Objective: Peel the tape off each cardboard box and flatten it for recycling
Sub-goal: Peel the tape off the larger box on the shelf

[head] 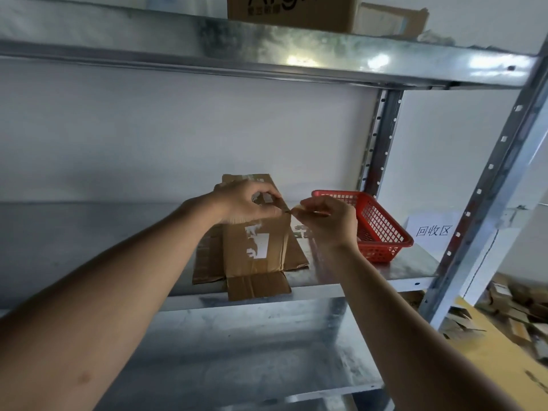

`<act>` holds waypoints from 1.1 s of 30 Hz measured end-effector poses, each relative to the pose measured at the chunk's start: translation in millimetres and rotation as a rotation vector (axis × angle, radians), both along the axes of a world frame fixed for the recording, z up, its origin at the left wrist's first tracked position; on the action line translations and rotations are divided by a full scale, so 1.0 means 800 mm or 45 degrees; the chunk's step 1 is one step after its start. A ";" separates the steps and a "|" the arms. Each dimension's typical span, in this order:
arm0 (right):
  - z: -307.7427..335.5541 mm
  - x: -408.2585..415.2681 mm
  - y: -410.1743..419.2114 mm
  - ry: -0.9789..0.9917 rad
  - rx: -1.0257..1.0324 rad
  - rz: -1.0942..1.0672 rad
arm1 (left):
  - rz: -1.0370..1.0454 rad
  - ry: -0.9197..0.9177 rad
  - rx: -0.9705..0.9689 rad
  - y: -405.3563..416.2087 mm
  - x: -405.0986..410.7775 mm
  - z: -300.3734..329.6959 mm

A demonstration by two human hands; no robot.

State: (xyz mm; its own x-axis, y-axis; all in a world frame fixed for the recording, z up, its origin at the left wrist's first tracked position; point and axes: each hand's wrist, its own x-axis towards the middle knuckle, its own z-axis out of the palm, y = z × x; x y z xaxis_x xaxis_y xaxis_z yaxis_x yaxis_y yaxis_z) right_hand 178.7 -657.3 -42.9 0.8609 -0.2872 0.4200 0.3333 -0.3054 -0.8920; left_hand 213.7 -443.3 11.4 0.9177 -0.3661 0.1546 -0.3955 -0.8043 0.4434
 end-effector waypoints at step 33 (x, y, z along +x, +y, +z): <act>-0.010 0.037 -0.128 0.069 -0.598 -0.082 | 0.140 0.015 -0.071 -0.095 -0.007 -0.006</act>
State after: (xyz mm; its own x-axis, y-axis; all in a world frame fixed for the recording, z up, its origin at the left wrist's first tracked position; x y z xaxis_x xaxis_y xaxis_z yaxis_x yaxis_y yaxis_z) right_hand 208.5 -759.6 -50.8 0.8719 -0.1302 0.4721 0.2574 -0.6982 -0.6680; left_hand 208.2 -519.5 6.7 0.9536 -0.2544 0.1607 -0.3009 -0.8164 0.4929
